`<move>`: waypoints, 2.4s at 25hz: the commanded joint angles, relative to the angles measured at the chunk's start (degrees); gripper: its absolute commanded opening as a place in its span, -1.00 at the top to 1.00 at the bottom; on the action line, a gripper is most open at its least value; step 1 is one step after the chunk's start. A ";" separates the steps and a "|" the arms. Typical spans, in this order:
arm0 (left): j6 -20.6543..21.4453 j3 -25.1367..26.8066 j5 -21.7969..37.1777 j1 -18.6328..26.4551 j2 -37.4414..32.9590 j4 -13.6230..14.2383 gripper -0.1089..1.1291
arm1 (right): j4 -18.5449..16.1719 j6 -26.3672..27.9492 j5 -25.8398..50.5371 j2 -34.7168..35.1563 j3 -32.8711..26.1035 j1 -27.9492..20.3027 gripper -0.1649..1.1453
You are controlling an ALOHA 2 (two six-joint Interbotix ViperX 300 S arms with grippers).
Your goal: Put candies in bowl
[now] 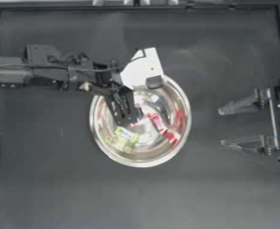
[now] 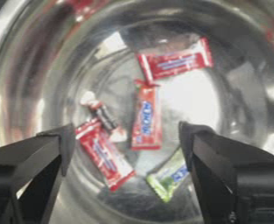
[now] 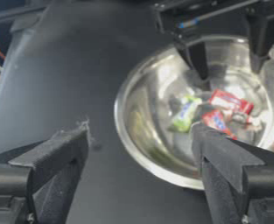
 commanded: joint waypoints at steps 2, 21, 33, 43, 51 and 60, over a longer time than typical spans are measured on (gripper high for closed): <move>0.09 -1.23 -0.26 -0.09 -4.04 0.00 -0.84 | 0.18 0.09 -0.44 0.26 -0.62 0.09 -0.74; 0.00 17.31 -13.89 -4.48 -29.79 -0.09 -0.83 | -1.41 0.00 0.00 0.00 -0.18 0.00 -0.74; 0.18 27.86 -22.24 -5.80 -40.52 0.09 -0.83 | -3.96 0.00 -0.18 -0.44 -0.53 -1.23 -0.74; 0.26 35.07 -28.21 -5.80 -48.87 0.18 -0.83 | -6.33 -0.09 -0.79 -0.62 -0.88 -3.96 -0.74; 0.18 38.76 -28.65 -5.80 -53.79 0.53 -0.83 | -7.47 -0.26 -0.70 -3.25 -0.88 -5.62 -0.74; 0.00 42.98 -29.44 -5.80 -59.85 0.53 -0.83 | -7.47 -0.53 -0.26 -3.87 -0.70 -5.89 -0.74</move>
